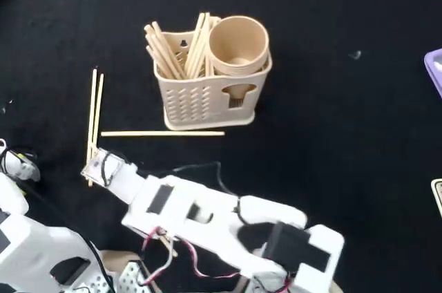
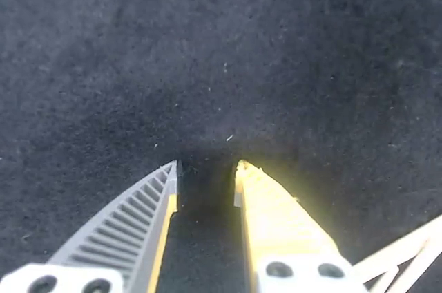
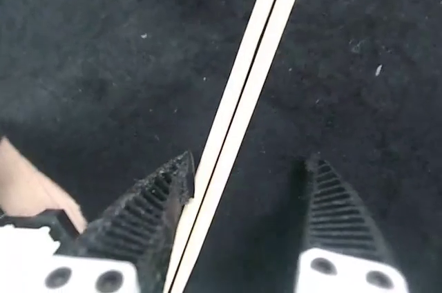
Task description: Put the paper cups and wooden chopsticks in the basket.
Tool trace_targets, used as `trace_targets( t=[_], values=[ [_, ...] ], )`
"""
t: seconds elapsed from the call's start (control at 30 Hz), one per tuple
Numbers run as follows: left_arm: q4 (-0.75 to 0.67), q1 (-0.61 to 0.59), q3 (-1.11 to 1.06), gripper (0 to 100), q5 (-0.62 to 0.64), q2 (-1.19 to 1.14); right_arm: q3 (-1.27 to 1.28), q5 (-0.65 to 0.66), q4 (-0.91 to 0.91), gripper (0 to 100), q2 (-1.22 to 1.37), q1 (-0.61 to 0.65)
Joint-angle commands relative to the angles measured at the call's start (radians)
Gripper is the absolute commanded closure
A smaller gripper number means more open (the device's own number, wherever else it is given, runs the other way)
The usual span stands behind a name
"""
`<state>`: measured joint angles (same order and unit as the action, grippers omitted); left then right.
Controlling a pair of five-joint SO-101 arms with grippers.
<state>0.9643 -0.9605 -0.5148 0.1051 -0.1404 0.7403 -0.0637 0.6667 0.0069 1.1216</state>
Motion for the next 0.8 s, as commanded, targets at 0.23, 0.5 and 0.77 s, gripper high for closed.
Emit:
trace_targets(
  t=[0.23, 0.5, 0.77],
  values=[
    [-0.009, -0.041, 0.038, 86, 0.021, -0.031, -0.237, -0.002, 0.203, 98.0, 0.142, -0.003],
    [-0.009, -0.038, 0.039, 86, 0.021, -0.031, -0.208, 0.012, 0.249, 98.8, 0.051, -0.164],
    [-0.011, -0.031, 0.042, 86, 0.023, -0.031, -0.016, 0.083, 0.305, 98.8, -0.295, -0.187]
  ],
)
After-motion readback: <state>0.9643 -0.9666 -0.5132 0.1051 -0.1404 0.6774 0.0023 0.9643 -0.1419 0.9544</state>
